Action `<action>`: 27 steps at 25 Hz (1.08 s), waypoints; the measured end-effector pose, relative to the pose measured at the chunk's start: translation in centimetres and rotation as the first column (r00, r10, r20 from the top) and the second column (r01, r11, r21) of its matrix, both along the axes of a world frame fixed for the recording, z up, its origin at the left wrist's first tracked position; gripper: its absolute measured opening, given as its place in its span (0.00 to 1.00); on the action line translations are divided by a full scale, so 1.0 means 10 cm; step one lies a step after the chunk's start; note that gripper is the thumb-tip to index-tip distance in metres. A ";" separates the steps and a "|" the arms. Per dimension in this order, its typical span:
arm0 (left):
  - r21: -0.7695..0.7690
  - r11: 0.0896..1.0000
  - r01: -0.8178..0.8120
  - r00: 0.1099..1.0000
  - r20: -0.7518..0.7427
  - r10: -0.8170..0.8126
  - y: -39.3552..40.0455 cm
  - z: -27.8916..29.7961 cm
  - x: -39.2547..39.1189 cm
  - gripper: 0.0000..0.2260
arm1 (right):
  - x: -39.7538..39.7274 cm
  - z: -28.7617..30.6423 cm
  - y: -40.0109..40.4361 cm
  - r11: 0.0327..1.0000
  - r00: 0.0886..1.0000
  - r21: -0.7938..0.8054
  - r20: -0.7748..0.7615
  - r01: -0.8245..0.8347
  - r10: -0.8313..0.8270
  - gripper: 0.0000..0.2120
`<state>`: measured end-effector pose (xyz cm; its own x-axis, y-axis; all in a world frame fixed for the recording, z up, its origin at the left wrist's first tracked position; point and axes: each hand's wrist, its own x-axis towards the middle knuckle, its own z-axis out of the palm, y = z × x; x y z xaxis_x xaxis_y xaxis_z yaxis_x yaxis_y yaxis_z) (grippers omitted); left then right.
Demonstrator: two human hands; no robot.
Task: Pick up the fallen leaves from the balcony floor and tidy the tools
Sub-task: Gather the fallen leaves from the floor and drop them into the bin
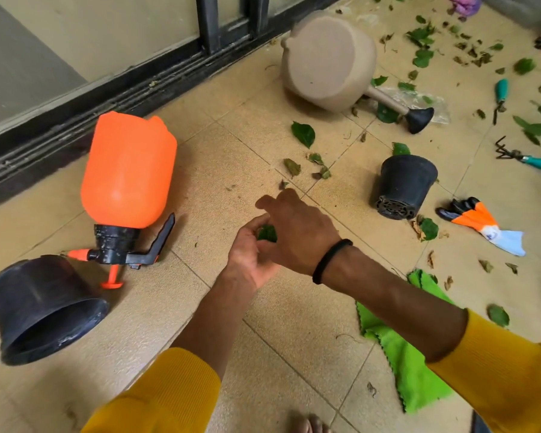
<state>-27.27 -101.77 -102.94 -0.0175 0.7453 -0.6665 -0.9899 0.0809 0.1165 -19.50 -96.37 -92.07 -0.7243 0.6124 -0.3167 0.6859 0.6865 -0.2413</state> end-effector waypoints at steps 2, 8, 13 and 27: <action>0.015 1.000 -0.015 0.999 -0.032 0.015 0.01 0.02 -0.04 0.21 | -0.07 0.07 0.24 0.998 0.997 0.019 -0.051 0.052 -0.051 0.27; 0.113 0.992 -0.065 0.998 0.003 0.065 -0.04 0.04 -0.36 0.14 | -0.52 -0.63 1.78 0.935 0.904 -0.184 -0.255 0.303 -0.343 0.34; 0.138 0.987 -0.087 0.996 0.040 0.082 -0.16 0.04 -0.44 0.13 | -0.69 -1.06 2.43 0.973 0.967 -0.047 0.133 0.226 -0.218 0.52; 0.104 0.987 -0.123 0.992 0.001 0.123 -0.48 0.01 -0.44 0.12 | 0.30 -1.26 1.40 0.972 0.961 0.229 -0.278 0.056 0.010 0.28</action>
